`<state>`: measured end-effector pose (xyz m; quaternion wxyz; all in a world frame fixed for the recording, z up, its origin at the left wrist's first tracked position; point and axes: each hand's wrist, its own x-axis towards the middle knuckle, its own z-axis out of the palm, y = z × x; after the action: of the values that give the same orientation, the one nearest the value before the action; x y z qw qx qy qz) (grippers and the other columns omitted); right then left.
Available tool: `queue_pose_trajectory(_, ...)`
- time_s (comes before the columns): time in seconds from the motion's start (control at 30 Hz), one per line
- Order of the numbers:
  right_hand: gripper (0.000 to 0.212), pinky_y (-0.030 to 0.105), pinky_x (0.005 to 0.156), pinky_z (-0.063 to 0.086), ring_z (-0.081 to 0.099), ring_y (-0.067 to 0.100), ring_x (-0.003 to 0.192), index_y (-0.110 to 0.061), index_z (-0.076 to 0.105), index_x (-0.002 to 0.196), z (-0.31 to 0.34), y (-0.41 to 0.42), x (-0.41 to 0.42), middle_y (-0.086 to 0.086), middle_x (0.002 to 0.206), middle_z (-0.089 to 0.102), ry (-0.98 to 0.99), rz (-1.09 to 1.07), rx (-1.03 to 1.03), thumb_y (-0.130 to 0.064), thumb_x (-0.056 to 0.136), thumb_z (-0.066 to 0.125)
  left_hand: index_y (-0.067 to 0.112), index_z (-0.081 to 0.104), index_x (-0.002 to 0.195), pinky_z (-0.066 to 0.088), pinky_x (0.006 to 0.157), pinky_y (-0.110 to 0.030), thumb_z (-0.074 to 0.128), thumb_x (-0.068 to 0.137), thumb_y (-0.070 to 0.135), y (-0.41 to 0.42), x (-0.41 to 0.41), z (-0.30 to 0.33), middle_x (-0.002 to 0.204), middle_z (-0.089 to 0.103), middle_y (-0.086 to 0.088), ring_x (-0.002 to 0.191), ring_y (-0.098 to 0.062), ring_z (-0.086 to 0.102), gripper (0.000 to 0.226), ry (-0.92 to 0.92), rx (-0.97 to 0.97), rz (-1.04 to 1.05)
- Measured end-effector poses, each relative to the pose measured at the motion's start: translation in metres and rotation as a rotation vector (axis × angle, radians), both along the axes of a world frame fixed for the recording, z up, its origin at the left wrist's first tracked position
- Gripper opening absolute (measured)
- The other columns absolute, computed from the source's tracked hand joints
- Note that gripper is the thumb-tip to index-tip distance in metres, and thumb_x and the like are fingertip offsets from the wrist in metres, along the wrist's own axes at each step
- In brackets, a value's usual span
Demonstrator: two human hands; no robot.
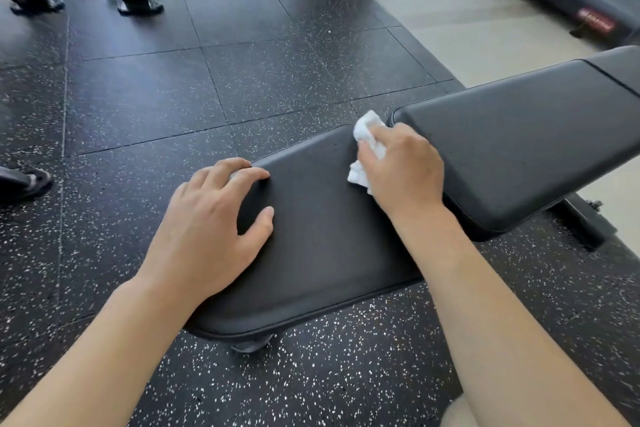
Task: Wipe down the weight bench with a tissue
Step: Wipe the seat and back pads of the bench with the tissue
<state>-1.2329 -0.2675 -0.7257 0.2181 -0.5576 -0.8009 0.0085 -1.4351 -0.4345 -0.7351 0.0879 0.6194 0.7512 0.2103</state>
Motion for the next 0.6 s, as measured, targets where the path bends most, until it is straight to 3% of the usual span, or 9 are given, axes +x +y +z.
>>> queue_pose_trajectory(0.13,0.037,0.042,0.076,0.05,0.063,0.031,0.092,-0.031,0.057,0.134,-0.004,-0.04,-0.056,0.002,0.1,0.064,-0.096,0.333,0.127,-0.044,0.1,0.048,0.025,0.057,0.133,0.041,0.102,-0.036,0.059,0.095,0.038,0.0,0.0,-0.005,0.136,0.059,0.007,0.121,-0.02,0.053,0.041,-0.022,0.092,0.094)
queue_pose_trajectory(0.23,0.032,0.041,0.071,0.051,0.064,0.03,0.087,-0.032,0.063,0.127,-0.002,-0.051,-0.058,0.0,0.09,0.061,-0.026,0.461,0.062,-0.044,0.097,0.056,0.025,0.058,0.13,0.046,0.094,-0.043,0.063,0.093,0.031,0.001,-0.004,-0.006,0.13,0.061,0.007,0.119,-0.021,0.056,0.038,-0.091,0.08,0.226)
queue_pose_trajectory(0.33,0.029,0.037,0.064,0.047,0.065,0.034,0.085,-0.034,0.061,0.12,-0.004,-0.001,-0.018,0.002,0.086,0.06,-0.097,0.225,0.06,-0.048,0.097,0.05,0.025,0.058,0.132,0.046,0.095,-0.045,0.061,0.093,0.032,0.003,-0.003,-0.007,0.13,0.061,0.007,0.12,-0.021,0.055,0.039,-0.077,0.041,0.217)
queue_pose_trajectory(0.43,0.038,0.042,0.077,0.053,0.061,0.036,0.087,-0.022,0.062,0.097,-0.001,0.03,0.018,0.004,0.085,0.064,0.032,-0.035,-0.164,-0.051,0.098,0.037,0.022,0.059,0.131,0.047,0.095,-0.048,0.062,0.093,0.031,0.005,-0.001,-0.007,0.129,0.062,0.003,0.117,-0.026,0.056,0.039,-0.051,0.042,0.216)
queue_pose_trajectory(0.47,0.037,0.043,0.079,0.053,0.061,0.036,0.087,-0.022,0.063,0.098,-0.001,0.029,0.02,0.004,0.087,0.062,0.054,-0.054,-0.161,-0.049,0.101,0.038,0.022,0.06,0.13,0.048,0.093,-0.049,0.063,0.093,0.032,0.006,0.001,-0.007,0.128,0.062,0.003,0.115,-0.027,0.056,0.039,-0.041,0.046,0.222)
queue_pose_trajectory(0.53,0.031,0.041,0.076,0.049,0.061,0.035,0.091,-0.028,0.063,0.119,-0.001,0.014,0.007,0.004,0.094,0.058,-0.038,0.021,-0.032,-0.045,0.103,0.044,0.023,0.06,0.128,0.048,0.092,-0.048,0.063,0.092,0.032,0.007,0.002,-0.006,0.126,0.063,0.003,0.112,-0.027,0.057,0.037,-0.04,0.061,0.239)
queue_pose_trajectory(0.6,0.043,0.041,0.072,0.047,0.062,0.033,0.092,-0.029,0.049,0.141,0.001,-0.016,-0.022,0.003,0.106,0.062,-0.2,0.205,0.112,-0.045,0.1,0.047,0.025,0.06,0.127,0.049,0.09,-0.048,0.062,0.092,0.033,0.008,0.002,-0.006,0.125,0.063,0.004,0.111,-0.028,0.057,0.036,-0.035,0.062,0.242)
